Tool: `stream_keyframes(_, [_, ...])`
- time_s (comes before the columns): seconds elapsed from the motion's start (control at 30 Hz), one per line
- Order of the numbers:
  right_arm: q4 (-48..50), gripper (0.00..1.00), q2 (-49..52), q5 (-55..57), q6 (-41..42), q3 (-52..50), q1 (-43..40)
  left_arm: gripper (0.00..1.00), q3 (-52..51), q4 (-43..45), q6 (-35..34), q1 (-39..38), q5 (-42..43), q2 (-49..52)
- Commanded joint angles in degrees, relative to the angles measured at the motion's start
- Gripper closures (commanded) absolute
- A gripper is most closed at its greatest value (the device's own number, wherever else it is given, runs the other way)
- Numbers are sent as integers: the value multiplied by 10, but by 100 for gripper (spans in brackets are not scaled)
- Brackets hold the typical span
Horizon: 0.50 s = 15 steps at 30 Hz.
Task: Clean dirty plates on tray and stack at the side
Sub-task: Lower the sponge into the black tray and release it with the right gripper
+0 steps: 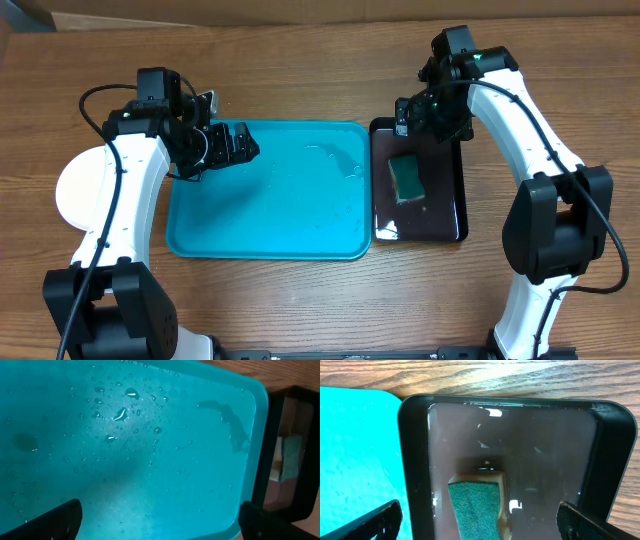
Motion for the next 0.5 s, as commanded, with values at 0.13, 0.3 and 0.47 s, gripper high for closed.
stream_keyframes(0.13, [3,0,2,2,0,7,15,0,12,2,15,-1,8,-10])
stream_keyframes(0.3, [3,0,-32,2,0,7,52,0,12,2,15,-1,8,-10])
stream_keyframes(0.47, [3,0,-140,2,0,7,94,0,12,2,15,-1,8,-10])
